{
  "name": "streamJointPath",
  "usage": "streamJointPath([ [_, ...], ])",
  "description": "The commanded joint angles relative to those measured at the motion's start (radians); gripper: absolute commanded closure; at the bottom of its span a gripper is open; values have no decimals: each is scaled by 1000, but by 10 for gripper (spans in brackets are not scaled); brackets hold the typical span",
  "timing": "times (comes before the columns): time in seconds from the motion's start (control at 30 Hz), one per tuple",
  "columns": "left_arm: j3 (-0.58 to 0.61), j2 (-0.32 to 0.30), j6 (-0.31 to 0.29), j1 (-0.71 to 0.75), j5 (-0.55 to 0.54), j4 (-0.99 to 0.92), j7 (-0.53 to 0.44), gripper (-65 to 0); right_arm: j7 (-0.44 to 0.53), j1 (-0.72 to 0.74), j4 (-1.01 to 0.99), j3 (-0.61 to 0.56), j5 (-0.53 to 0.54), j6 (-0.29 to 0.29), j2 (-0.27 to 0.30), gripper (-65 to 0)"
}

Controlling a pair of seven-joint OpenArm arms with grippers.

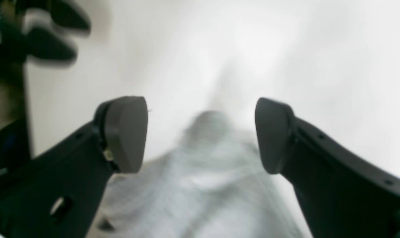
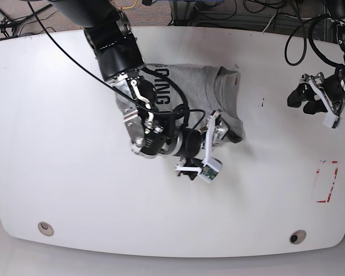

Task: Fold the T-shirt properly
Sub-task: 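Grasp the folded grey shirt edges with both grippers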

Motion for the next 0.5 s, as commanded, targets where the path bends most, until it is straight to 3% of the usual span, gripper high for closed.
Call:
streamJointPath([
  [0.0,51,4,-4,-27,36,118,-20,-372,-14,-12,106,51,19,10,39,-480],
  [0.17,183,101,-4,-70,197,242,-20,-372,-23,-57,152,112,20,12,145,-479],
  [0.27,241,143,-4,-63,277,282,-20,-372,-23,-95,199,142,42,12,185,-438],
  [0.47,350,298,-4,-74,486,295,-64,-371,-23,-134,202,215,94,12,266,-198],
])
